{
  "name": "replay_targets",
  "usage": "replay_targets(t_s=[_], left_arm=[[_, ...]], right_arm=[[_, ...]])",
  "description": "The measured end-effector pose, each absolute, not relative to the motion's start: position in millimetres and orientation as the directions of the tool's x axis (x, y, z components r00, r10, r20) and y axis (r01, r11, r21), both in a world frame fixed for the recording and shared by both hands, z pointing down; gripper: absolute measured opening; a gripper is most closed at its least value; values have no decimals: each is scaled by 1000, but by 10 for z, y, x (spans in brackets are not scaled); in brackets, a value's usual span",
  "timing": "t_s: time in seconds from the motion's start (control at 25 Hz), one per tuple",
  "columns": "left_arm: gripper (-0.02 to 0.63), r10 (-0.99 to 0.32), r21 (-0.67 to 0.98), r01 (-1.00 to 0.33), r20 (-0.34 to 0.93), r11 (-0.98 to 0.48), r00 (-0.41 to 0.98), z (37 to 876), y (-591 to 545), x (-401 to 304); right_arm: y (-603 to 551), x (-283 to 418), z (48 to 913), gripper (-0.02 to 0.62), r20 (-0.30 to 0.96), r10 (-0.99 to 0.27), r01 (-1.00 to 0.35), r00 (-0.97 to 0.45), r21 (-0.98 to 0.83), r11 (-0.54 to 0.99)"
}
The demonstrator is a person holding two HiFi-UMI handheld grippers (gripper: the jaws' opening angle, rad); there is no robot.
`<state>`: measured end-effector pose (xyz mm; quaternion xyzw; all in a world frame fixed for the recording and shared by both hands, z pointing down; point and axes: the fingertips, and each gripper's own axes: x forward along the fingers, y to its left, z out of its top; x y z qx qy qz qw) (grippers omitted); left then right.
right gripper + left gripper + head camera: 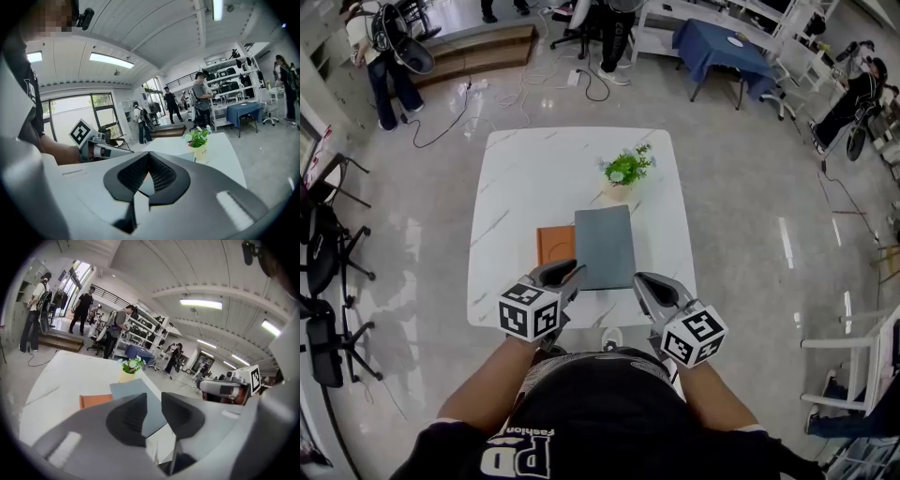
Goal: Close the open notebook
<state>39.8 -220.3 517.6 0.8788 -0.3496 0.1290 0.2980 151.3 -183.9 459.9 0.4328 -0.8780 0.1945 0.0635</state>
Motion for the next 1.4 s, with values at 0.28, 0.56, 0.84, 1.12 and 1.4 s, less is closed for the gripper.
replay_targets(t_s=[0.28, 0.56, 0.84, 1.12, 1.4], left_arm=[[98, -590, 329, -714, 407, -618, 698, 4938, -2102, -4], [57, -598, 206, -707, 407, -676, 691, 4855, -1918, -196], [57, -614, 207, -721, 403, -661, 679, 4887, -1843, -458], [57, -611, 206, -720, 408, -662, 679, 4908, -1808, -562], [58, -612, 218, -721, 404, -658, 680, 4938, -1845, -577]], right_arm=[[-1797, 1272, 4476, 0, 258, -735, -777, -627, -279, 564], [-1758, 1043, 4551, 0, 281, -724, -776, -630, -267, 571], [-1740, 825, 4657, 0, 311, -717, -781, -624, -243, 575], [-1710, 743, 4719, -2, 329, -713, -785, -619, -236, 572], [-1714, 719, 4762, -1, 340, -713, -790, -613, -235, 566]])
